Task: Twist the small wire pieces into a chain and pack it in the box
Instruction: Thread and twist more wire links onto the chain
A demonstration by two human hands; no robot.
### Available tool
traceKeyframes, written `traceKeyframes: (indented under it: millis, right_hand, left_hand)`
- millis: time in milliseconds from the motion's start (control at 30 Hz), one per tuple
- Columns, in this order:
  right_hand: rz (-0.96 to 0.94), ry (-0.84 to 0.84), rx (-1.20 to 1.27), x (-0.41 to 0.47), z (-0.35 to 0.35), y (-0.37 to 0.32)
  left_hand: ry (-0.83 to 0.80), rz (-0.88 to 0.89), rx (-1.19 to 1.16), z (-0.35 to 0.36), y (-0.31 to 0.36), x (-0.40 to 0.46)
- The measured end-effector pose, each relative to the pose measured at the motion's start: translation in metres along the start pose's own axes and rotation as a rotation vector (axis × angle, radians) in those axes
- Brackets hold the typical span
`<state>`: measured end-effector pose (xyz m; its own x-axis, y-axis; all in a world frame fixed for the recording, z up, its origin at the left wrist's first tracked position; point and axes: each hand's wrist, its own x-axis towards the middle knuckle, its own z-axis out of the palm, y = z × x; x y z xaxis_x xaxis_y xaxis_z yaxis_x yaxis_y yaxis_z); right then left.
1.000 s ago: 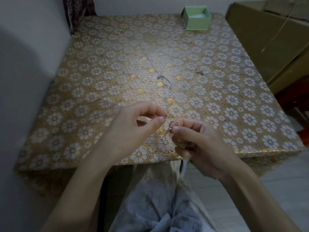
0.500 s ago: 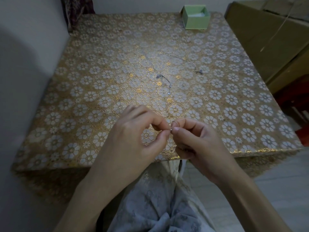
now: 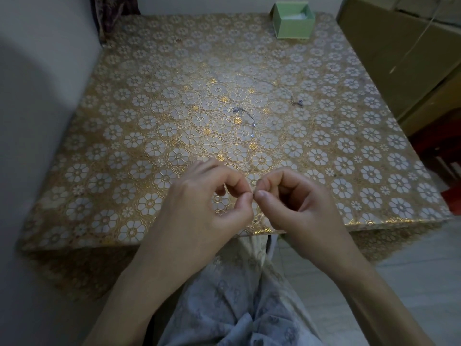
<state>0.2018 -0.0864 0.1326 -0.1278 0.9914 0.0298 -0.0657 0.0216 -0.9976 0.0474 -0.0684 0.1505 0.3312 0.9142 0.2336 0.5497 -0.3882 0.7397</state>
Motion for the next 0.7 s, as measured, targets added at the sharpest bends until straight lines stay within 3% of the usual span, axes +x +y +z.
traceKeyframes:
  millis: [367,700]
  right_hand:
    - [0.142,-0.053,0.248,0.0004,-0.0004,-0.0019]
    - [0.106,-0.077,0.275,-0.0005,-0.0024,-0.0005]
  left_hand:
    - [-0.155,-0.161,-0.466,-0.0066,0.0003,0.0013]
    - [-0.210,-0.184,-0.510,-0.0092,-0.0017,0.0029]
